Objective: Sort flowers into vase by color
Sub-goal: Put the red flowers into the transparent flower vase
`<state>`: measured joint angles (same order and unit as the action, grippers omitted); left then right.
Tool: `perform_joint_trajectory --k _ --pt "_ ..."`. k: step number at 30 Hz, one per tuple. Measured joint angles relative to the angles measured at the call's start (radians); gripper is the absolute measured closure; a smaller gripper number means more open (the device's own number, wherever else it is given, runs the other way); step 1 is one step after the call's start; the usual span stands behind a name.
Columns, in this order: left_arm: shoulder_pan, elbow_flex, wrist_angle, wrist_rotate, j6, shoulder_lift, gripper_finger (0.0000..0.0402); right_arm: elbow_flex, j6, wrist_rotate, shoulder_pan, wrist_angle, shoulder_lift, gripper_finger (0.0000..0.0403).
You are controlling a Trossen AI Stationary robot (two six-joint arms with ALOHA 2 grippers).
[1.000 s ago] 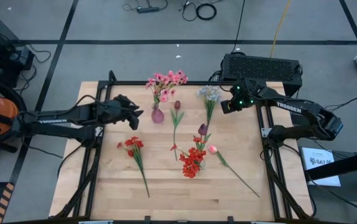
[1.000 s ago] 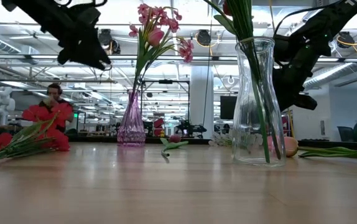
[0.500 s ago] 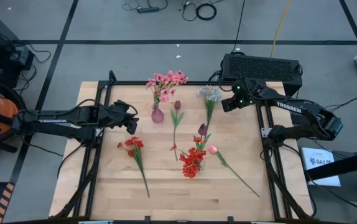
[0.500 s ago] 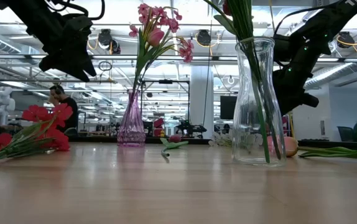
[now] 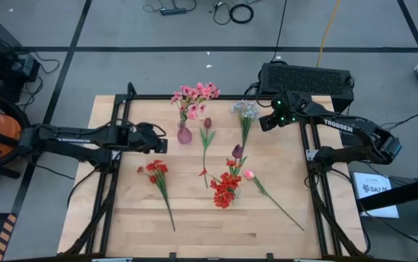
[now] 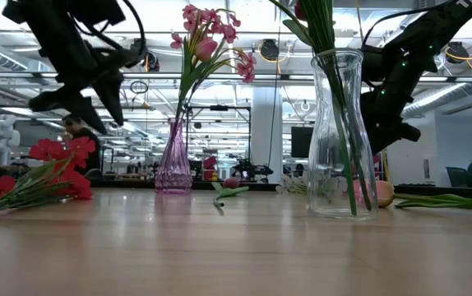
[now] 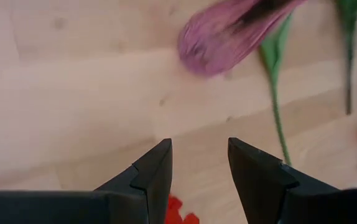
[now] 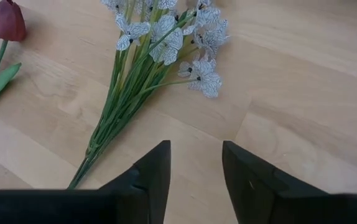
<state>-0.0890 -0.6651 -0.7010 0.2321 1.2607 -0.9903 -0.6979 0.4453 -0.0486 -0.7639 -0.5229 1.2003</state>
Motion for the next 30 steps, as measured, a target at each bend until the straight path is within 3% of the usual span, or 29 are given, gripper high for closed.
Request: perform_joint_trajectory --k 8,15,21,30 --pt "0.0 0.0 -0.031 -0.046 0.147 -0.07 0.024 0.0 -0.021 0.001 0.0 0.03 0.0 0.0266" --pt "0.018 -0.054 -0.1 -0.064 0.172 -0.064 0.0244 0.0 -0.021 0.001 0.0 0.025 0.0 0.0266" --pt "0.121 -0.199 -0.215 -0.022 0.247 -0.091 0.027 0.0 -0.021 0.001 0.0 0.015 0.0 0.0266" --pt "0.311 -0.306 -0.362 0.009 0.543 -0.187 0.031 0.0 -0.041 0.001 0.0 -0.005 0.0 0.0266"
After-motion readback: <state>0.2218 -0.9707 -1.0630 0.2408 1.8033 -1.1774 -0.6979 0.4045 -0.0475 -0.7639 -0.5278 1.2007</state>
